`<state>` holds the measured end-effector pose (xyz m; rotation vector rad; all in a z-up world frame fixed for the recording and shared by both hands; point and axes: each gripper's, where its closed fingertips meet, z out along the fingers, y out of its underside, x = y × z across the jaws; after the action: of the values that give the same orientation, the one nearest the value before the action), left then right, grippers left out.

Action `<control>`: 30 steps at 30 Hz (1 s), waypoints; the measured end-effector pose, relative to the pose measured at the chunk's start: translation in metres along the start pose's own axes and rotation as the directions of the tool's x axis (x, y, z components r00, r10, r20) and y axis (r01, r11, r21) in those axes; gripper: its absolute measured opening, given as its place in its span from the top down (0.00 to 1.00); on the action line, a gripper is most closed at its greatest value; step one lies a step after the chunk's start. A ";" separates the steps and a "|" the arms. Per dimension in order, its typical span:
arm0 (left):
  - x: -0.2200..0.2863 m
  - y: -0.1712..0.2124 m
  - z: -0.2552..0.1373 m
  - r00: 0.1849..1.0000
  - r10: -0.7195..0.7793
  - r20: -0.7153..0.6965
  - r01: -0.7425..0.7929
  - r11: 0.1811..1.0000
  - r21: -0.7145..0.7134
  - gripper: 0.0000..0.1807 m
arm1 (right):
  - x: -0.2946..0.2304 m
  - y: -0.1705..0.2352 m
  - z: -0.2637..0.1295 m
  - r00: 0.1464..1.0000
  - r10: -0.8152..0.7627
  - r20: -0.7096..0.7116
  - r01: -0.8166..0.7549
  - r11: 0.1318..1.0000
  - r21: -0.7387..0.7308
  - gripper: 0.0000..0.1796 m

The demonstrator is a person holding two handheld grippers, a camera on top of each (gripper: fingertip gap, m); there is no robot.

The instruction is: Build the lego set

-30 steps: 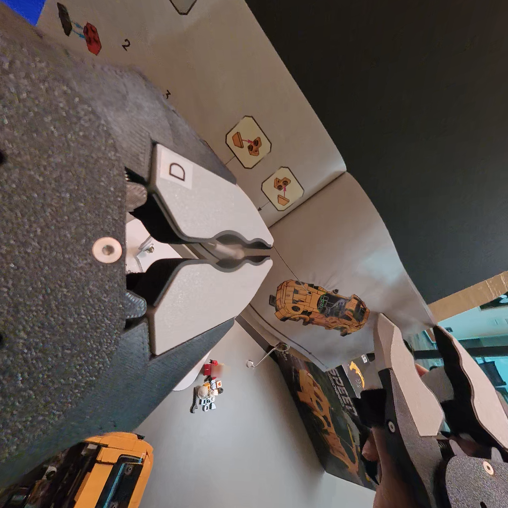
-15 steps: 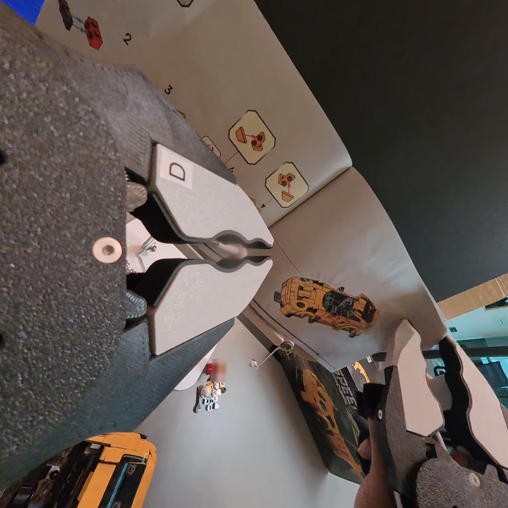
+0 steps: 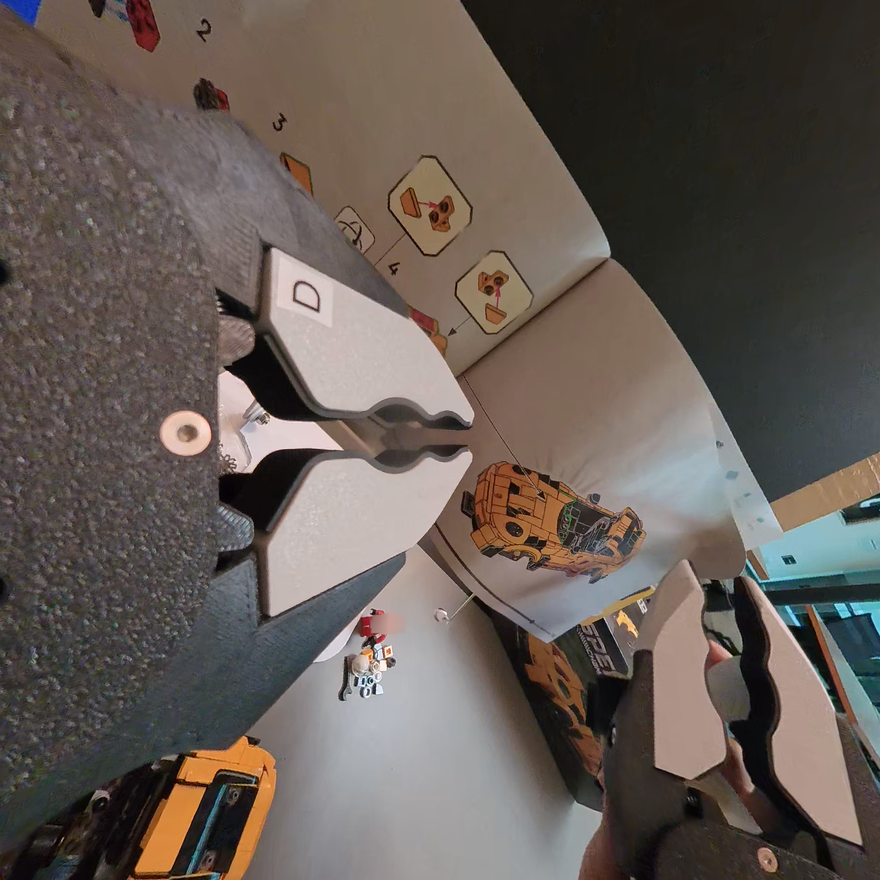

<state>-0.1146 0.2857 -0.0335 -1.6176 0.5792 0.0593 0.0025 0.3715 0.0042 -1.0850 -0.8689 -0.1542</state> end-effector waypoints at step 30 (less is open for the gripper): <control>0.068 -0.072 -0.007 0.815 -0.334 -0.474 0.420 0.904 0.084 0.92 | -0.029 -0.068 -0.092 0.892 0.094 0.443 -0.236 0.931 0.279 1.00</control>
<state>-0.0291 0.2584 0.0083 -1.5380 0.5796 -0.6710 -0.0016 0.2539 0.0157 -0.8839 -1.1371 0.3776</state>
